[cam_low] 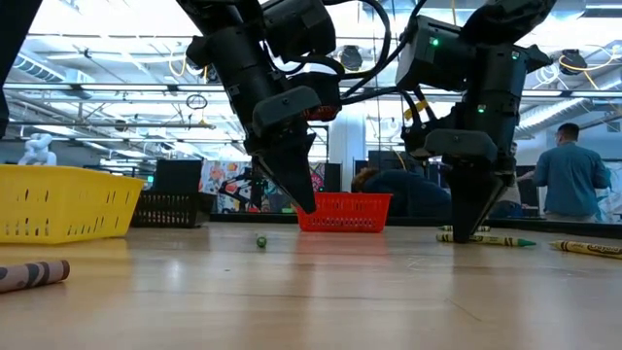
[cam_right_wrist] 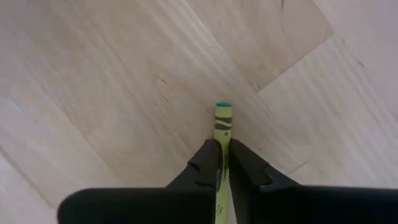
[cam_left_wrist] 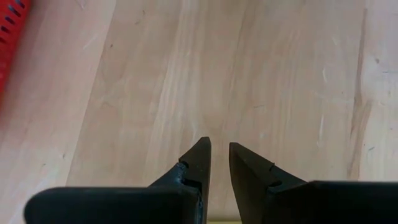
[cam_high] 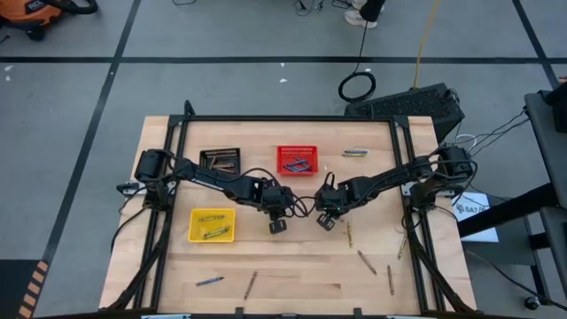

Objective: Sort crayons
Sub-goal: Put the green crayon into the yellow bin

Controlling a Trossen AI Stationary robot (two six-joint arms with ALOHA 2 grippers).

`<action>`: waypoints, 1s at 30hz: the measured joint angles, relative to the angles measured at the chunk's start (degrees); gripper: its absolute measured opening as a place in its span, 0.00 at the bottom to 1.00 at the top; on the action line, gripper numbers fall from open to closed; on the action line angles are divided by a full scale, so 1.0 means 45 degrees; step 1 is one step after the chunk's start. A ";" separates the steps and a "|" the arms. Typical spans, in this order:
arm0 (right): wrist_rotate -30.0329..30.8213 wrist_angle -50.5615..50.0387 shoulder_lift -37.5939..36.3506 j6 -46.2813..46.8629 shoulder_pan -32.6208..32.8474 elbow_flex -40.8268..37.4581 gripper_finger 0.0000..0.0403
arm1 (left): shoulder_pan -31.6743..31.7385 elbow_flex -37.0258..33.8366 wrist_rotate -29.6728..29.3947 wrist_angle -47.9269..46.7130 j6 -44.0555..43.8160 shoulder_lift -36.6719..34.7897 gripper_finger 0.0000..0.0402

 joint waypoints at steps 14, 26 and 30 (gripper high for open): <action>0.0338 0.1841 -0.2346 -0.2286 -0.0059 -0.0066 0.00 | 0.0013 0.0005 -0.0612 0.2323 0.2370 0.0000 0.16; 0.0299 0.2265 -0.6157 -0.3815 0.0193 -0.0043 0.00 | 0.0097 0.0005 -0.0454 0.5433 0.2261 -0.0019 0.16; 0.0345 0.2591 -0.7173 -0.4292 0.0309 -0.0005 0.00 | 0.0105 -0.0005 -0.0447 0.6845 0.2234 -0.0010 0.16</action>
